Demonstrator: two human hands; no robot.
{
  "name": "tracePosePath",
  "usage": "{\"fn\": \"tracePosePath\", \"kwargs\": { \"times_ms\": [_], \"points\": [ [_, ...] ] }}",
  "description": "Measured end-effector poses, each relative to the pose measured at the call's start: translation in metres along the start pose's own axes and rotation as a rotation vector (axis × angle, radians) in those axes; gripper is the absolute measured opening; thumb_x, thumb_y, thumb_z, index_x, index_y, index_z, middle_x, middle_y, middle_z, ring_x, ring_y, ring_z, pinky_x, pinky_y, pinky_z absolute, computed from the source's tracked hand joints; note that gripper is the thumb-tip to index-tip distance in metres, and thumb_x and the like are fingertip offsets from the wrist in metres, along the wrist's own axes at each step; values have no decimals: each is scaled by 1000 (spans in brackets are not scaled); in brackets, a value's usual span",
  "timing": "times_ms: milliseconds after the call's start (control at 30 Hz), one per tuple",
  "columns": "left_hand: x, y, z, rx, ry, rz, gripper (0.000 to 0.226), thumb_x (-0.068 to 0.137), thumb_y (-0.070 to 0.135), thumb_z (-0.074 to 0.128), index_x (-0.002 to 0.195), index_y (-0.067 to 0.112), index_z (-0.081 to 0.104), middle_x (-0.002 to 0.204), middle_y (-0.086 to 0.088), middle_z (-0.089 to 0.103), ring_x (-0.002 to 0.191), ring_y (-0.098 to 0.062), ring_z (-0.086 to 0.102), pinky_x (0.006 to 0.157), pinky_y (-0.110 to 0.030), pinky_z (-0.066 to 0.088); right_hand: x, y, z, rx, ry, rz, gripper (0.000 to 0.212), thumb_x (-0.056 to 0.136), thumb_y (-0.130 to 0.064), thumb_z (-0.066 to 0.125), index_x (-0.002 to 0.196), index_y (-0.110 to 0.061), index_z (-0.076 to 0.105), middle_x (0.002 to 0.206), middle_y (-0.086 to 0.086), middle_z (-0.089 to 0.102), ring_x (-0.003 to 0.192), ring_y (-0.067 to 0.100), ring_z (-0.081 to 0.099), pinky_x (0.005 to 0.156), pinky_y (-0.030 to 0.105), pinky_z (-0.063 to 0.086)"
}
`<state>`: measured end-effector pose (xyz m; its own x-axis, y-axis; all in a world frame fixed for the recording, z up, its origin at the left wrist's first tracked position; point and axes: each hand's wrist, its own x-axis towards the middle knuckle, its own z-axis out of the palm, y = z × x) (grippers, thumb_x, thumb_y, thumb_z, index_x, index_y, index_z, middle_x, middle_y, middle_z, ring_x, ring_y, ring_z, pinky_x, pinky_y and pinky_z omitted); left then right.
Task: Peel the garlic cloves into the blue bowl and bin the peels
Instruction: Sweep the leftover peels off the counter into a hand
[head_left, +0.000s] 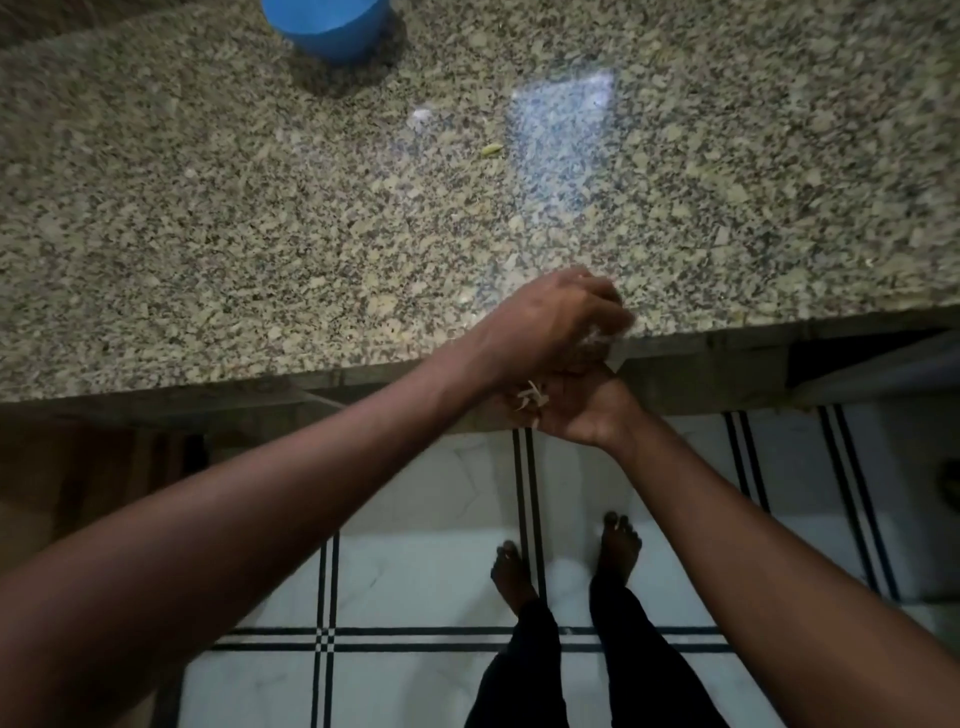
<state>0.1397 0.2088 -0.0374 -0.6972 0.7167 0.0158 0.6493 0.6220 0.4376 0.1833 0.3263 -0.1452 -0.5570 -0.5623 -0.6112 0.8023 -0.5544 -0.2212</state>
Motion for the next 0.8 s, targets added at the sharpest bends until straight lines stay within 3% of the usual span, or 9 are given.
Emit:
{"fn": "tracePosePath", "kwargs": {
  "times_ms": [133, 200, 267, 400, 467, 600, 700, 800],
  "points": [
    [-39, -20, -14, 87, 32, -103, 26, 95, 18, 59, 113, 11, 77, 116, -8, 73, 103, -22, 66, 86, -33, 57, 8, -1, -2, 32, 44, 38, 51, 104, -29, 41, 108, 12, 73, 114, 33, 69, 100, 44, 71, 84, 56, 60],
    [-53, -28, -24, 120, 31, -169, 34, 93, 22, 49, 106, 12, 78, 110, -6, 74, 95, -17, 64, 82, -34, 59, 9, 2, 1, 10, 33, 69, 47, 95, -24, 48, 106, 15, 72, 112, 34, 69, 98, 44, 72, 84, 57, 60],
    [-54, -29, -29, 106, 45, -211, 28, 94, 21, 53, 105, 13, 78, 109, -6, 74, 91, -11, 60, 82, -32, 59, 12, 6, 6, -7, 4, 84, 47, 88, -23, 50, 101, 15, 73, 108, 34, 70, 94, 43, 74, 82, 56, 60],
    [-18, -10, -14, 53, 67, -168, 26, 95, 16, 67, 121, 16, 73, 125, -4, 67, 110, -16, 57, 89, -22, 39, 15, 11, 11, -24, -25, 44, 42, 92, -28, 53, 108, 5, 73, 114, 27, 70, 102, 41, 70, 88, 53, 58],
    [-8, -3, -3, 75, 52, -129, 21, 95, 19, 70, 115, 15, 74, 120, -4, 67, 102, -14, 52, 82, -21, 36, 17, 12, 10, -1, -44, 28, 40, 94, -30, 53, 111, 1, 71, 117, 25, 70, 104, 41, 70, 91, 54, 56],
    [-49, -22, -7, 88, 120, -179, 12, 95, 17, 69, 103, 14, 76, 108, -2, 71, 92, -9, 54, 75, -14, 39, 21, 14, 13, 46, -63, 53, 44, 98, -26, 45, 97, 4, 78, 111, 26, 72, 99, 39, 72, 96, 55, 50],
    [-78, -34, -24, 67, 129, -292, 15, 93, 9, 70, 105, 12, 78, 111, -4, 74, 97, -14, 65, 86, -29, 58, 26, 22, 20, 35, -33, 120, 42, 88, -17, 46, 96, 12, 76, 107, 29, 73, 94, 39, 75, 85, 52, 60],
    [-76, -60, -48, 47, 257, -504, 35, 94, -1, 63, 125, 14, 71, 129, -7, 67, 113, -17, 62, 97, -26, 53, 30, 30, 28, 13, -35, 161, 36, 79, -9, 59, 100, 18, 73, 105, 30, 73, 90, 41, 75, 72, 52, 63]
  ]
}}
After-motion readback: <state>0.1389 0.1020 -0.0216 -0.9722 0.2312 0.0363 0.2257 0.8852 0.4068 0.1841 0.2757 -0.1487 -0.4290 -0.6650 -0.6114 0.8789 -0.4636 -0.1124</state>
